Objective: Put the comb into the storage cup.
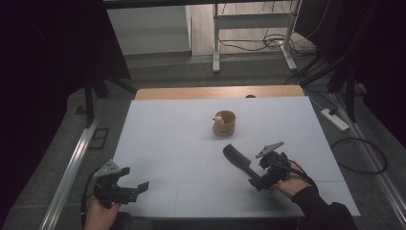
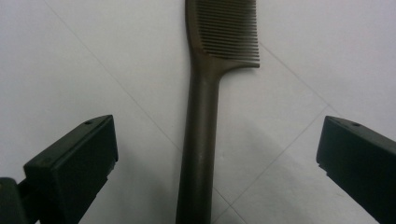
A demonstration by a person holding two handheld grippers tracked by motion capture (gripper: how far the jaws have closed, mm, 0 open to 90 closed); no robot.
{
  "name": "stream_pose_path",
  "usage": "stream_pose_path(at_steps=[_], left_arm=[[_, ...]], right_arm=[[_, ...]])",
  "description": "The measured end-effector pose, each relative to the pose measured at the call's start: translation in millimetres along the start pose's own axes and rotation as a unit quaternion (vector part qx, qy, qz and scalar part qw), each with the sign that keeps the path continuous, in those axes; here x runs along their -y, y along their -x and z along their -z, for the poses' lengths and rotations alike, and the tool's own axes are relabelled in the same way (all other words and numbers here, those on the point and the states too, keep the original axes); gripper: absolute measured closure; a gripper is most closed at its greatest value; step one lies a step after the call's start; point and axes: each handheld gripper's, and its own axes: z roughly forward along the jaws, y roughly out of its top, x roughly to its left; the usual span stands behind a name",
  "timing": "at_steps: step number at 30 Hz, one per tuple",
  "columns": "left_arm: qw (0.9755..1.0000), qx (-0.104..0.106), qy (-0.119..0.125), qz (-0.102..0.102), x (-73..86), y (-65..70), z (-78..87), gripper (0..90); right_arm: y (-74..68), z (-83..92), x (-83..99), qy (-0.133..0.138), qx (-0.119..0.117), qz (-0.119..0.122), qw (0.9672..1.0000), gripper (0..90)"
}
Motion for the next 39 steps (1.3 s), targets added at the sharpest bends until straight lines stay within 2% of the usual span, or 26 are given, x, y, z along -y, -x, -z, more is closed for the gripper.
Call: stream_pose_path(at_steps=[18,25,31,35,39], left_arm=[[1.0000,0.000,-0.001,-0.001,-0.1,0.2,-0.1,1.9],[1.0000,0.000,-0.002,-0.002,-0.3,0.4,-0.5,1.9],[1.0000,0.000,-0.003,-0.002,-0.3,0.4,-0.5,2.0],[1.0000,0.000,-0.003,-0.002,-0.4,0.4,-0.6,2.0],[1.0000,-0.001,-0.004,-0.002,-0.5,0.4,-0.7,2.1]], right_arm=[[1.7,-27.4,6.8,-0.054,0.009,0.013,0.9984,0.0],[2.8,-28.3,7.3,-0.055,0.005,0.003,0.9985,0.0],[1.9,-28.5,4.6,-0.068,0.008,-0.008,0.9976,0.0],[1.0,-25.5,2.8,-0.068,0.006,-0.009,0.9976,9.1],[-1.2,-20.9,0.1,-0.063,0.003,-0.003,0.9980,28.4]])
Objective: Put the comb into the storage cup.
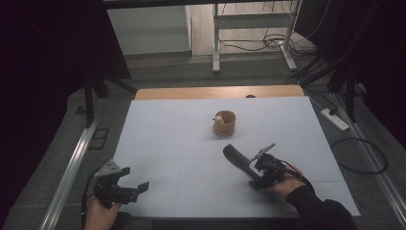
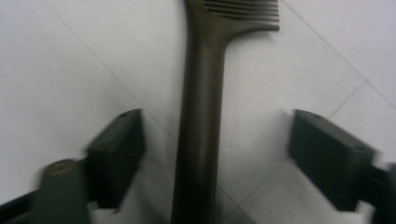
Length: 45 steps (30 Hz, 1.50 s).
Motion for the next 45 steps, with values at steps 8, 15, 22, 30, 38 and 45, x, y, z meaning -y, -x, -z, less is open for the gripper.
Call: stream_pose_path(at_steps=[8,15,22,30,38,45], left_arm=[[1.0000,0.000,-0.001,0.000,-0.1,0.1,-0.2,2.1],[1.0000,-0.001,-0.002,0.001,-0.2,0.0,-0.3,2.2],[1.0000,-0.001,-0.001,0.007,-0.4,-1.1,0.2,1.4],[0.9999,0.003,0.009,0.014,0.1,-2.8,1.9,0.0],[0.9998,0.017,0.009,0.007,-2.1,-0.2,0.6,0.0],[0.9992,0.034,0.013,-0.016,-7.1,4.2,-2.3,0.0]], right_arm=[[-0.5,4.1,-3.0,0.012,-0.011,0.015,0.9998,65.3],[3.3,4.4,-3.0,0.012,-0.021,0.016,0.9996,72.5],[3.6,5.2,-1.8,0.015,-0.021,0.023,0.9994,72.7],[1.9,8.2,0.3,0.023,-0.019,0.037,0.9989,72.7],[0.1,14.0,1.4,0.044,-0.017,0.048,0.9977,72.7],[-1.6,21.4,3.2,0.064,-0.018,0.060,0.9960,72.7]])
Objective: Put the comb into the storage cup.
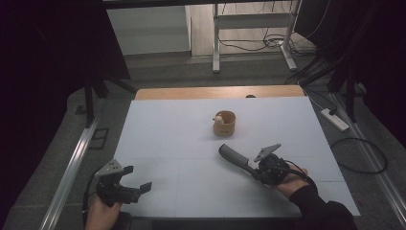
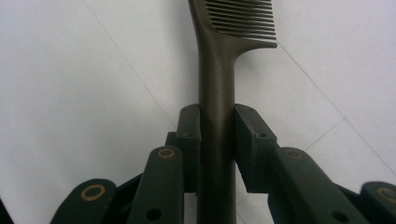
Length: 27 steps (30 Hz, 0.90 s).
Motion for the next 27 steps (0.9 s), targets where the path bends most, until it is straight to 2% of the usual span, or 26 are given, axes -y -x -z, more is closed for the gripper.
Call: stream_pose_path(at_steps=[9,13,22,27], left_arm=[[0.9998,0.016,0.010,-0.004,-6.1,2.1,-4.5,0.0],[0.9997,0.017,0.012,-0.009,-11.0,4.9,-6.1,0.0],[0.9995,0.025,0.013,-0.015,-23.0,11.1,-12.3,0.0],[0.9990,0.039,0.016,-0.017,-30.9,14.4,-17.3,0.0]], right_arm=[[-0.4,7.7,1.1,0.028,-0.011,0.006,0.9995,72.7],[-1.3,10.3,1.2,0.039,-0.013,0.011,0.9991,72.7],[-3.3,15.2,0.8,0.057,-0.006,0.019,0.9982,72.7],[-4.7,18.2,0.2,0.069,-0.004,0.023,0.9973,72.7]])
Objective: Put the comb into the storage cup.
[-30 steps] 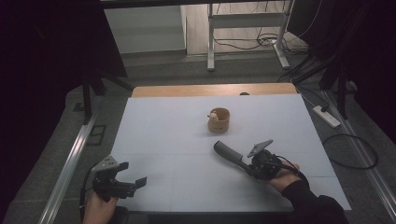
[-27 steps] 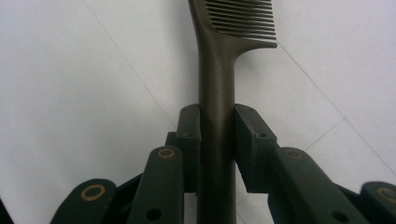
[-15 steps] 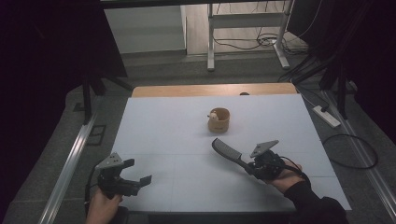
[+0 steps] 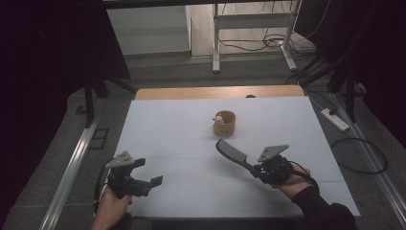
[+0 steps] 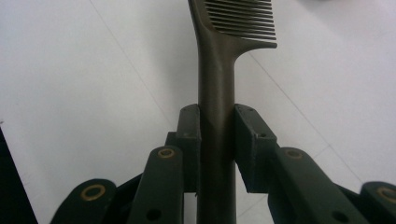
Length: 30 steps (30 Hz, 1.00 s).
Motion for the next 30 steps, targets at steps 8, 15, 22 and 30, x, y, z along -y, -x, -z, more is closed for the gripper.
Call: stream_pose_path(at_steps=[8,15,22,30], left_arm=[[0.9998,0.017,0.002,-0.003,-15.4,2.8,-10.7,0.0],[0.9995,0.032,0.001,0.003,-27.0,0.7,-20.7,0.0],[0.9988,0.047,0.005,0.010,-37.9,0.6,-27.5,0.0],[0.9982,0.060,0.000,0.005,-51.2,2.2,-39.1,0.0]], right_arm=[[-3.6,6.6,-2.4,0.026,0.002,0.009,0.9996,72.7],[-5.0,10.9,-3.6,0.044,0.004,0.013,0.9989,72.7],[-7.9,14.6,-5.7,0.060,0.009,0.023,0.9979,72.7],[-10.5,18.0,-7.2,0.077,0.016,0.032,0.9964,72.7]])
